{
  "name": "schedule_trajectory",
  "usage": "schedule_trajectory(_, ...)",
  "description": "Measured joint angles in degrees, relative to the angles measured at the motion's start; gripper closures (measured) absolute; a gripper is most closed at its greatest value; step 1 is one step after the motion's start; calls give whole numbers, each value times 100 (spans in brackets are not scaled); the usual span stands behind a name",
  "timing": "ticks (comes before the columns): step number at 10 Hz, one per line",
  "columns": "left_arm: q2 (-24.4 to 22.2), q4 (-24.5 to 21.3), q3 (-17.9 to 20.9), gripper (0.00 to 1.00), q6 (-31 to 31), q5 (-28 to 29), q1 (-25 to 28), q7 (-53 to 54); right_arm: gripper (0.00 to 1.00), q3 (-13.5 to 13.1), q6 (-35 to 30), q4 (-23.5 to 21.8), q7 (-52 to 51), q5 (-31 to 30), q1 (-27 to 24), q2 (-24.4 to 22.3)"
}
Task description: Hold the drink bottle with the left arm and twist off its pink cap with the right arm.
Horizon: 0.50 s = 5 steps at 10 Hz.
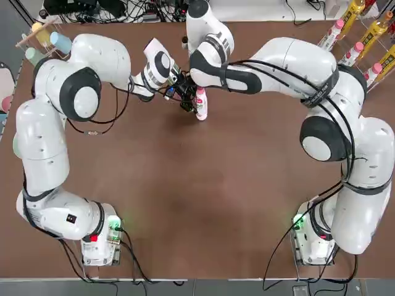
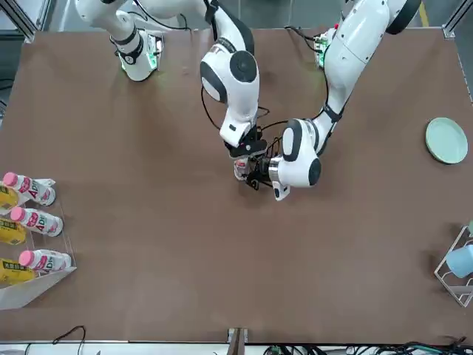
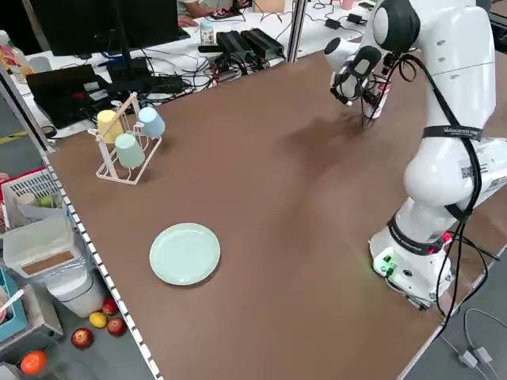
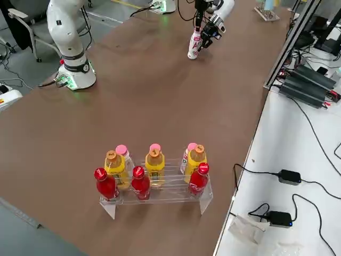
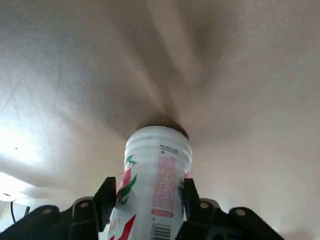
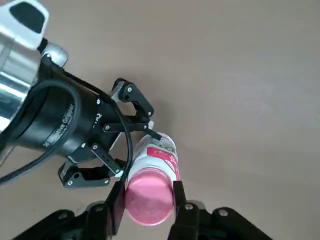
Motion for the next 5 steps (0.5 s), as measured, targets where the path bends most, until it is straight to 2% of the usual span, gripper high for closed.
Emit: schedule_trajectory(5, 1, 4, 2, 40, 0, 0, -3, -28, 57, 5, -1, 5, -1135, -63, 10, -6)
